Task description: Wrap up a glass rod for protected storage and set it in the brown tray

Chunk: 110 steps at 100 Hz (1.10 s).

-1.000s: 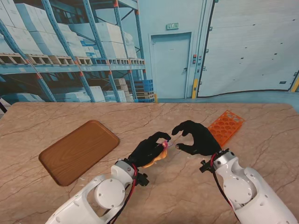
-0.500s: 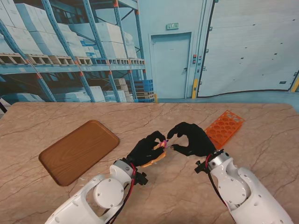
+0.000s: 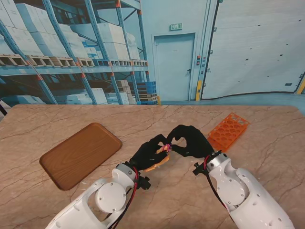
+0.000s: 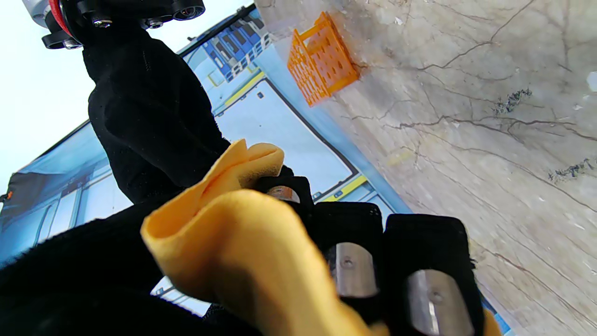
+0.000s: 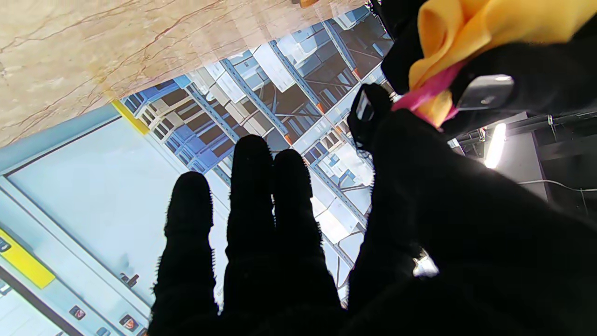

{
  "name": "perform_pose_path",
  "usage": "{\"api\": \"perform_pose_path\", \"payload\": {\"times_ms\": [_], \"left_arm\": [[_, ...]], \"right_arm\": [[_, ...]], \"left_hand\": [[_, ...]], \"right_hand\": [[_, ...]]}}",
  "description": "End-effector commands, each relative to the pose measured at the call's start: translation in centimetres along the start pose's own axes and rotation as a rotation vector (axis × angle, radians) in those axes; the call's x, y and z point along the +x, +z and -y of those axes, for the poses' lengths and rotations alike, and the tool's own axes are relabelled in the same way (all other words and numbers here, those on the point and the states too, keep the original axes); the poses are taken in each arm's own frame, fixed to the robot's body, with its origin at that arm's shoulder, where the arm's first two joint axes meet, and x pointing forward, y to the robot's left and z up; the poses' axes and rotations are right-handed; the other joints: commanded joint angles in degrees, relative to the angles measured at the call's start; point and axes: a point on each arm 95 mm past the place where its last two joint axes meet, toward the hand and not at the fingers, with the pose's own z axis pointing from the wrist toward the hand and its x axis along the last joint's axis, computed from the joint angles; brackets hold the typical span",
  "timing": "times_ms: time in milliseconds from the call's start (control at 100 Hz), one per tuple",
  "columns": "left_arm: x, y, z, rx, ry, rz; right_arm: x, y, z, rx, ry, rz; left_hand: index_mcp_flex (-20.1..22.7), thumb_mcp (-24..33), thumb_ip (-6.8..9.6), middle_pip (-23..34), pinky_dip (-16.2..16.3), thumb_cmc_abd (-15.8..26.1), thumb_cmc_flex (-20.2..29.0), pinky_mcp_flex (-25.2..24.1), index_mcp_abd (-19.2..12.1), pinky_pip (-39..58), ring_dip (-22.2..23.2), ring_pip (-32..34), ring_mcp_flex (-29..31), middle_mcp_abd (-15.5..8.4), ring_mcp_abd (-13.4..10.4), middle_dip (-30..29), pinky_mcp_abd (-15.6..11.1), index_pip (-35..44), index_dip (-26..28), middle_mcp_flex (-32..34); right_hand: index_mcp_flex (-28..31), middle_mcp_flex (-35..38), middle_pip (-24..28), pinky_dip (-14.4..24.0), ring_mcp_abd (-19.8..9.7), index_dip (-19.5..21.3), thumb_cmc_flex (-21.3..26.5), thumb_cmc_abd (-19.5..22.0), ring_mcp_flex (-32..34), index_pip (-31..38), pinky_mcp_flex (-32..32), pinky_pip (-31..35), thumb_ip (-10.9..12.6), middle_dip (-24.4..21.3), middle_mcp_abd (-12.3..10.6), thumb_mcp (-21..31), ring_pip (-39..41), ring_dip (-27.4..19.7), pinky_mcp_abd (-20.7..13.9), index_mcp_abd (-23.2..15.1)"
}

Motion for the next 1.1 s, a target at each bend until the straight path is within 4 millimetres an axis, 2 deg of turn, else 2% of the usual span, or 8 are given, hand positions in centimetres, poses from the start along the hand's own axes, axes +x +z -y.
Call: {"api": "perform_pose_path", "payload": {"times_ms": [0, 190, 320, 460, 630, 700, 940, 1090], "left_arm": [[0.13, -0.05, -0.35, -0.008, -0.007, 0.002], [0.08, -0.01, -0.34, -0.008, 0.000, 0.003], [0.03, 0.02, -0.31, -0.006, 0.008, -0.005], [0.09, -0.01, -0.32, -0.003, 0.004, -0.008], [0.20, -0.09, -0.42, -0.001, -0.017, 0.004], [0.24, -0.11, -0.45, 0.000, -0.022, 0.010], [0.27, -0.12, -0.46, -0.001, -0.028, 0.012], [0.28, -0.13, -0.41, 0.000, -0.034, 0.003]], "right_arm": [[0.44, 0.16, 0.31, 0.006, 0.013, -0.015], [0.71, 0.16, 0.28, 0.016, 0.048, -0.025], [0.95, 0.06, 0.23, 0.026, 0.068, -0.030], [1.00, 0.08, 0.29, 0.039, 0.063, -0.035], [0.98, 0.07, 0.36, 0.048, 0.058, -0.040], [0.99, 0.01, 0.33, 0.050, 0.055, -0.044], [0.98, -0.24, 0.14, 0.056, 0.033, -0.043], [0.75, -0.75, -0.26, 0.069, -0.004, -0.023]], "left_hand": [[0.57, 0.90, -1.28, 1.85, 1.39, -2.47, 1.77, 1.42, -0.55, 14.44, 1.84, 2.67, 1.39, -2.28, 0.10, 1.22, -4.89, 0.84, 0.38, 1.62], [0.77, -7.92, -4.54, 3.16, 1.34, -0.73, 3.28, 1.50, -0.60, 14.44, 2.06, 2.72, 1.42, -2.67, -1.16, 2.72, -5.94, -0.36, -0.10, 2.02], [3.11, -28.31, 0.09, 3.58, 1.24, 10.28, -1.53, 1.58, -0.29, 14.44, 1.88, 2.92, 1.44, -4.66, -2.22, 3.54, -6.95, -4.58, 4.15, 2.51], [3.43, -40.30, -6.26, 4.25, 1.37, 11.80, -4.74, 1.51, -0.13, 14.44, 1.92, 3.07, 1.42, -2.35, -1.17, 3.93, -6.04, -5.43, 5.84, 2.43], [3.40, -42.25, -5.63, 4.41, 1.54, 20.85, -4.53, 1.35, -0.13, 14.44, 2.10, 3.17, 1.39, -1.52, 0.37, 4.17, -4.44, -5.54, 5.83, 2.06], [3.42, -44.70, -8.66, 4.37, 1.63, 24.67, 2.15, 1.30, -0.22, 14.44, 2.20, 3.14, 1.38, -1.21, 0.96, 4.20, -3.67, -5.67, 5.68, 2.03], [0.29, -17.56, -8.90, 4.21, 1.59, 8.10, 5.55, 1.27, -1.38, 14.44, 2.26, 3.09, 1.38, -1.06, 1.22, 4.20, -3.38, -0.65, -2.63, 1.82], [0.01, -2.72, -0.21, 3.66, 1.52, 3.66, -0.61, 1.26, -2.08, 14.44, 2.25, 3.01, 1.37, -0.90, 1.35, 4.01, -3.23, -1.15, -3.89, 1.33]], "right_hand": [[3.40, 1.02, 0.52, -0.34, -0.83, 0.52, 1.50, 4.56, 1.36, 3.05, 0.04, 1.53, -1.36, 0.16, -1.67, -1.06, 1.10, 0.45, -1.12, -2.32], [3.63, 1.45, 0.20, -0.50, -1.03, 1.81, 2.26, 5.08, 1.21, 3.66, -0.08, 1.49, -1.21, 0.01, -1.74, -1.21, 0.82, 0.29, -1.10, -2.90], [3.64, 1.26, -0.09, -0.61, -1.02, 2.09, 2.83, 4.96, 1.04, 3.43, -0.28, 1.36, -1.06, -0.06, -1.43, -1.03, 0.61, 0.20, -1.13, -2.84], [3.66, 1.18, -0.24, -0.71, -1.02, 1.80, 2.92, 3.75, 1.06, 2.82, -0.19, 1.17, -0.76, -0.04, -1.44, -0.45, 0.51, 0.17, -0.98, -2.38], [3.15, 0.86, -0.38, -0.77, -1.02, 1.60, 2.19, 1.24, 0.95, 2.53, -0.07, 0.97, -0.37, 0.06, -1.43, 1.32, 0.33, 0.13, -0.93, -2.12], [2.76, 0.65, -0.46, -0.78, -1.01, 1.53, 1.89, 0.15, 0.83, 2.38, -0.11, 0.89, -0.38, 0.07, -1.52, 1.56, 0.18, 0.08, -0.92, -2.04], [-2.89, -1.26, -1.18, -0.86, -1.48, 1.09, -1.24, -4.33, 0.12, 0.77, -0.22, 0.28, 0.34, 0.07, -1.72, 3.71, -0.76, -0.11, -1.15, 0.30], [-6.87, -4.91, -2.31, -0.58, -1.78, 2.84, -4.73, -4.22, -1.04, -5.46, -0.62, -0.55, 2.22, -0.11, -1.79, 5.52, -2.14, -0.26, -1.68, 5.76]]}}
